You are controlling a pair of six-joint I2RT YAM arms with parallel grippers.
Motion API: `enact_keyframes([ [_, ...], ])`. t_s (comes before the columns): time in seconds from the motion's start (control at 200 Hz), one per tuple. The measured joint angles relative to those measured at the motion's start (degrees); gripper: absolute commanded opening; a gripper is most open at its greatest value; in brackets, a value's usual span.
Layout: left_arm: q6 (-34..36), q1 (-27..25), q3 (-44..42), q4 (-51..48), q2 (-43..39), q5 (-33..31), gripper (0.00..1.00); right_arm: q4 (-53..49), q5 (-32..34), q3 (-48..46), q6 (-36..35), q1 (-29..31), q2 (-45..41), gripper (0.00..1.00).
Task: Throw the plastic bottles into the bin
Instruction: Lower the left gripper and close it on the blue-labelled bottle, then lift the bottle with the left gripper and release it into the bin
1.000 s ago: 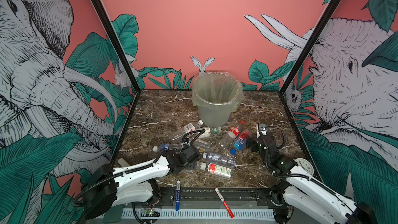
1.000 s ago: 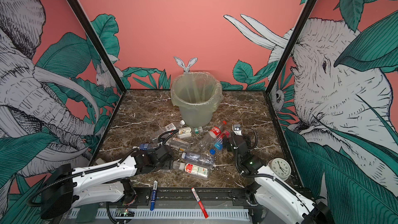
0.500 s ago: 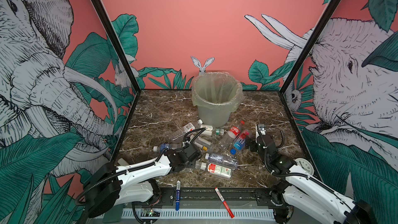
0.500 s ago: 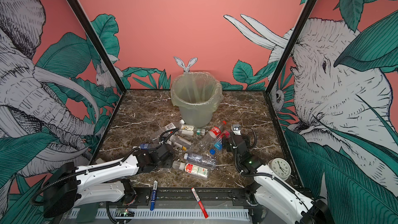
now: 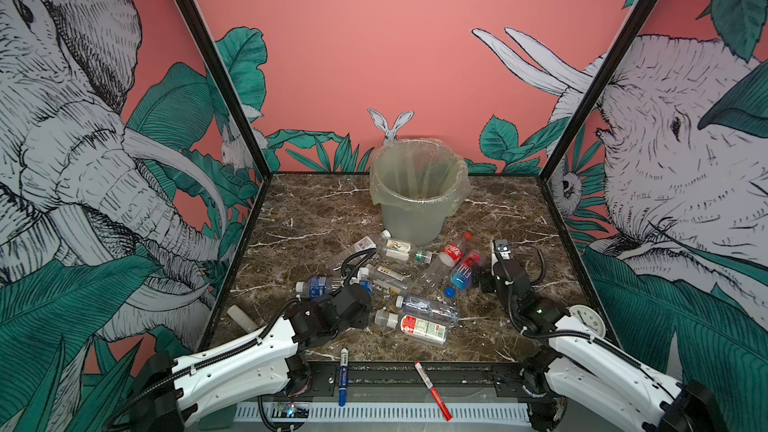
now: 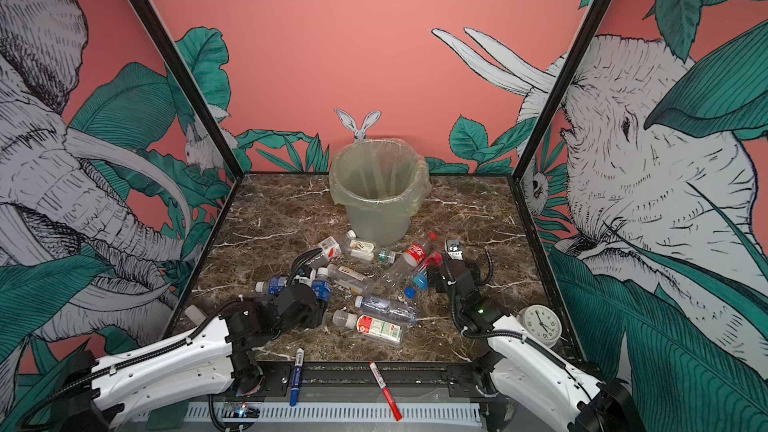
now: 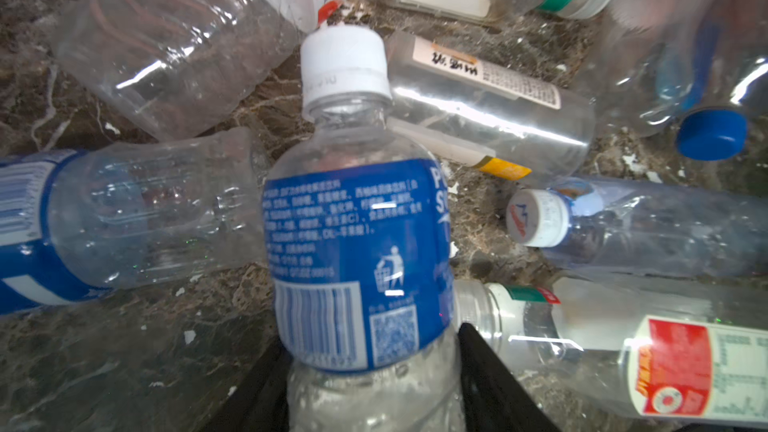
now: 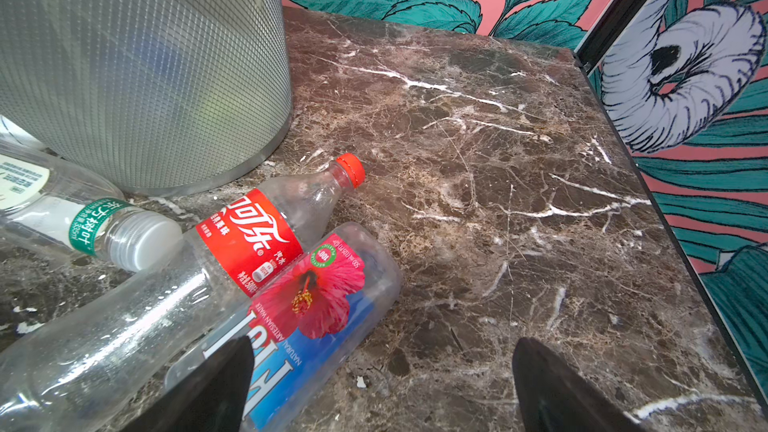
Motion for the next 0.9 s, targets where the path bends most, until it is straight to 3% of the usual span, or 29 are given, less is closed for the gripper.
enact_keyframes([
  [0.4,6.3,-1.0,-2.8,-0.7,-11.8,0.2,0.5,0.0,0.0,0.1,0.0,0.0,0.9,0.99],
  [0.54,11.1,-1.1,0.6,-1.1,-13.6,-1.3,0.51,0.0,-0.2,0.6,0.0,0.0,2.3,0.99],
  [0.69,19.0,-1.1,15.3,-0.7,-5.0,-3.6,0.51,0.0,-0.3,1.3,0.0,0.0,3.9,0.99],
  [0.9,33.4,0.3,52.9,3.5,19.6,-4.2,0.54,-0.2,-0.3,3.4,0.0,0.0,8.0,0.99],
])
